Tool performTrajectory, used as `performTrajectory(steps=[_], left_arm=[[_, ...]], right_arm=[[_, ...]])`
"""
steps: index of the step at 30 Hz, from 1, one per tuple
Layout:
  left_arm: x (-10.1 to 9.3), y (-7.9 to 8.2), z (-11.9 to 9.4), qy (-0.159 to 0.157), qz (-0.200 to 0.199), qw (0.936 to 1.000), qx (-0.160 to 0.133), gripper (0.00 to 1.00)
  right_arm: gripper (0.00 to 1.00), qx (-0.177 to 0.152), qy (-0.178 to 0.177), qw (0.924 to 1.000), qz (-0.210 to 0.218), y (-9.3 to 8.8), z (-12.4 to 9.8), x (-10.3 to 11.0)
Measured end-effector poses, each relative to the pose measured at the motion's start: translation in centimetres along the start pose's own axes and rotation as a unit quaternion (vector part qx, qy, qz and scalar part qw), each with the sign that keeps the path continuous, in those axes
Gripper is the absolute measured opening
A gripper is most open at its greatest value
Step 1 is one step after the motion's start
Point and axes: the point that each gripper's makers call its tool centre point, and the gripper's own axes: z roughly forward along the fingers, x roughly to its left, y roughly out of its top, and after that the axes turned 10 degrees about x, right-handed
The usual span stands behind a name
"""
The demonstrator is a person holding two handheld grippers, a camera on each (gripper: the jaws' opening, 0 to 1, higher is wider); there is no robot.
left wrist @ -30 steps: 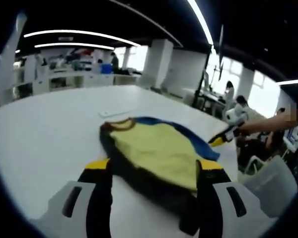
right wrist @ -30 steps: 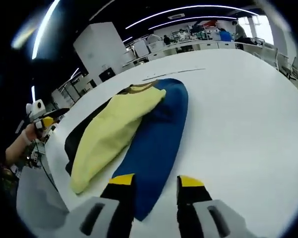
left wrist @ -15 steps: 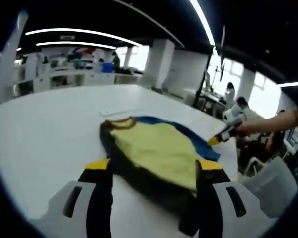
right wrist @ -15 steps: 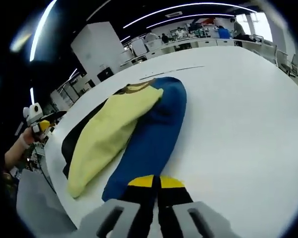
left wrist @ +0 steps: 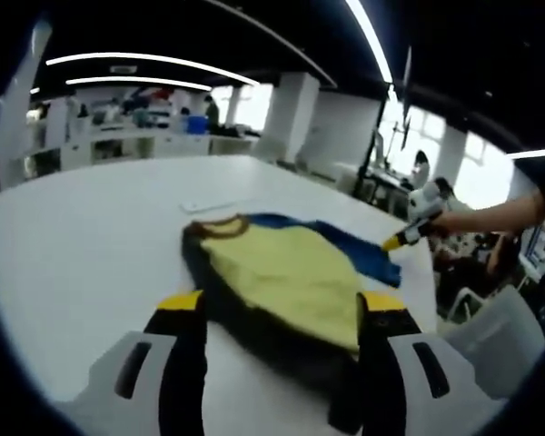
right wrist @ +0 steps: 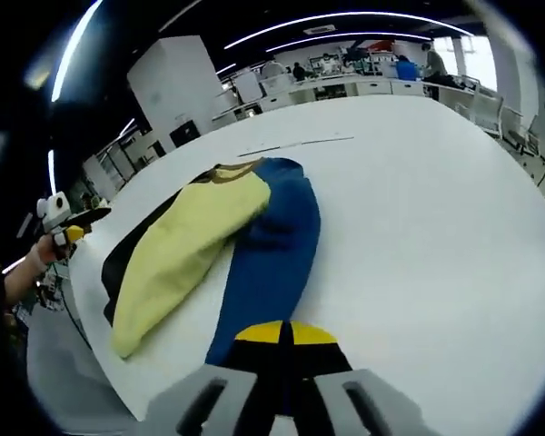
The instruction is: Fold the garment on the visible template until the final outline fits inside the template.
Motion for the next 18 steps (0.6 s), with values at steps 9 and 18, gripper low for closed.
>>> performTrajectory(steps=[9, 18], left_arm=[[-0.1, -0.4, -0.1, 0.007, 0.006, 1.0000, 0.005, 0.63], [0.8, -0.3, -0.6, 0.032, -0.013, 0.9993, -0.017, 0.62]], right_arm=[[0.00, 0.026, -0.028, 0.9991, -0.021, 1.6, -0.7, -3.9], [0.00, 0.055, -0.052, 0.9962, -0.044, 3.1, -1.3, -7.9]])
